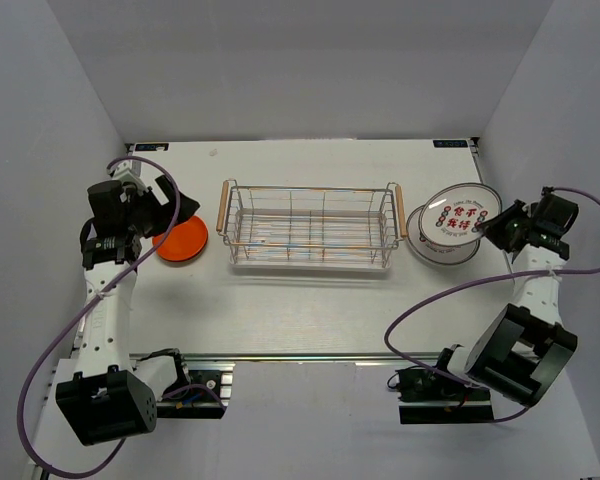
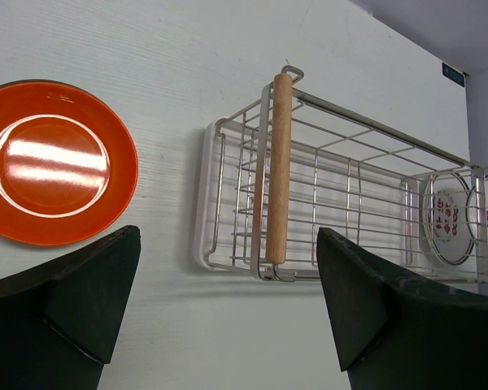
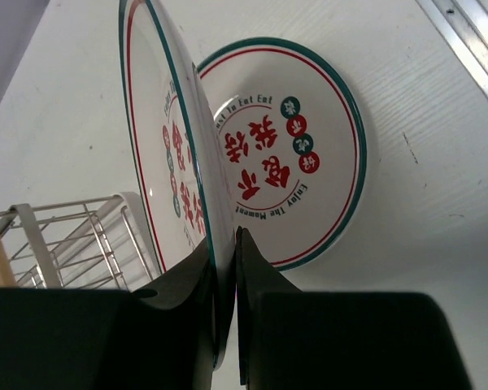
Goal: Unload the plates from the dish rack
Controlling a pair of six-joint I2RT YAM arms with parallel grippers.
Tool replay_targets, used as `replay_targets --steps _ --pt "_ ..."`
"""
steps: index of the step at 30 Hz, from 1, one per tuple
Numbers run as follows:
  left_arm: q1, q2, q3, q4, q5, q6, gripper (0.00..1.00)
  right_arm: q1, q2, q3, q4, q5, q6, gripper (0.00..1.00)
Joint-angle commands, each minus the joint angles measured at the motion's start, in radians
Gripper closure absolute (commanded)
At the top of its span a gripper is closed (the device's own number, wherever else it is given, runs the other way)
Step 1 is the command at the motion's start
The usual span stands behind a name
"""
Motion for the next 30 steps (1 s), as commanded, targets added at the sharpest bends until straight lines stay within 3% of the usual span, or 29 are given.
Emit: replay_targets --steps 1,8,14,20,25,28,29,30 --pt "0.004 0.009 0.02 0.016 0.053 -0.003 0.02 -0.015 -0.028 -0.063 0.17 -0.025 0.035 1.0" --pt "0.004 -0.003 0.0 0.041 0.108 -0.007 0.02 -0.026 0.003 -0.129 0.23 0.06 0.023 1.0" --pt "0.004 -0.009 0.0 0.028 0.093 -0.004 0.02 -0.026 0.046 -0.147 0.23 0.058 0.032 0.84" --pt "0.004 -0.005 0.001 0.024 0.094 -0.004 0.02 -0.026 0.098 -0.157 0.235 0.033 0.041 0.81" --pt "-0.006 -0.008 0.001 0.017 0.074 -0.003 0.02 -0.024 0.113 -0.169 0.232 0.044 0.037 0.7" --pt "-0.006 -0.011 0.0 0.018 0.073 -0.004 0.02 -0.027 0.123 -0.175 0.226 0.051 0.038 0.58" --pt "-0.006 -0.011 0.001 0.016 0.074 -0.003 0.02 -0.026 0.127 -0.177 0.221 0.051 0.038 0.47" --pt "-0.006 -0.009 0.003 0.013 0.074 -0.003 0.02 -0.026 0.13 -0.18 0.22 0.05 0.037 0.25"
